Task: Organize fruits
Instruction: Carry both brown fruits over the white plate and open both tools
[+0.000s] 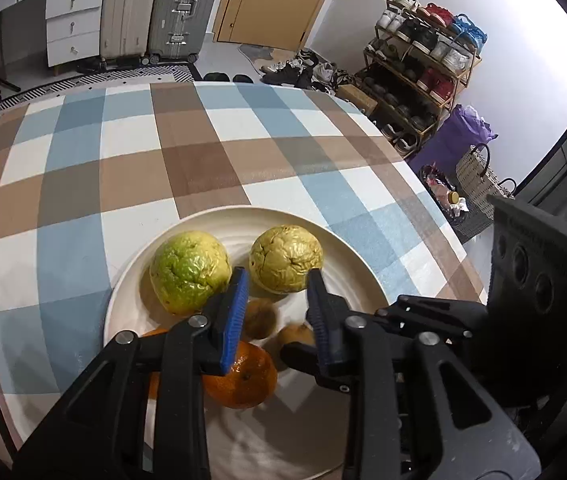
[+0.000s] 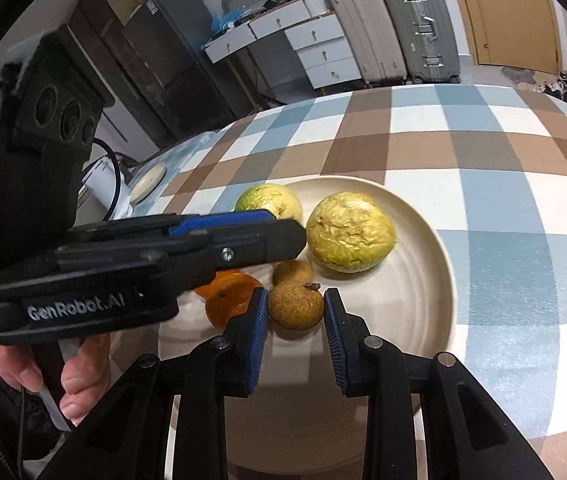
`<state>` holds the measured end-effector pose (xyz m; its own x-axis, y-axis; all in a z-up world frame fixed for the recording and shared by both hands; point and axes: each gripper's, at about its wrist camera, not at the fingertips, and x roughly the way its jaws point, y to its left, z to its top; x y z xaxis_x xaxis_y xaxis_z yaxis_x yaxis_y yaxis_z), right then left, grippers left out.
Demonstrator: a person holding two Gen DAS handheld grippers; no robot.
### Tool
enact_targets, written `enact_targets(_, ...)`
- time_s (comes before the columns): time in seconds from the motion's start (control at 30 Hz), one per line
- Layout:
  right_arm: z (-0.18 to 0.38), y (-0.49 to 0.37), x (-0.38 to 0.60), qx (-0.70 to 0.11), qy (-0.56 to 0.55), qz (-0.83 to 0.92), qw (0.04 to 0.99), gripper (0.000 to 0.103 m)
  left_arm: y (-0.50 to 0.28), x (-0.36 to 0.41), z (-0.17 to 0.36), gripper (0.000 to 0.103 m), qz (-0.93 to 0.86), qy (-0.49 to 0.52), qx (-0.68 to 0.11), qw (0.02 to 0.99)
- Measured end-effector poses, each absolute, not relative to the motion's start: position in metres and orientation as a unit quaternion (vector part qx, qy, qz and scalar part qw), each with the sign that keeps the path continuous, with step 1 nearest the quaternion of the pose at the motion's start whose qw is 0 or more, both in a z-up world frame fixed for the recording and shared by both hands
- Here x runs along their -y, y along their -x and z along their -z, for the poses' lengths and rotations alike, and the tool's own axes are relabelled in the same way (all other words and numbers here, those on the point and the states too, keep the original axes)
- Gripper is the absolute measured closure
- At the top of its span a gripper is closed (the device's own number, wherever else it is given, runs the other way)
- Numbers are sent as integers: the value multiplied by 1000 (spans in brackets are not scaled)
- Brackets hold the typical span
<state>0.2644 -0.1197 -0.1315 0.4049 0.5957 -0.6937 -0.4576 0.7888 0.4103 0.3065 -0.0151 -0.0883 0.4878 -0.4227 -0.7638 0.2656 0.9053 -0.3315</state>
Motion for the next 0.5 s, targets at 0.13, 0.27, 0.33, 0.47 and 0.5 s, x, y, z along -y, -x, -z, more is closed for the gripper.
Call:
enact_targets(0.13,123,-256,127,-421,-82,-312,848,37,-296,14,77,57,201,82,-454,864)
enact_targets(0.27,110,-242,144,-403,-94,-303,858,33,-278,14,61,43,195,75,-436,875)
enact_targets(0.33,105,-233,151,-400,-94,-295,863,29,-266,12,51,37,192,77,-421,883)
enact_targets(0.47,95,-211,160,-386,-80,-285,874,24,-242,13,33,34,181,65,-402,895)
enact_targets(0.5,91,-204,162,-381,-77,-284,876,23,-235,13,29,32,180,64,-398,897)
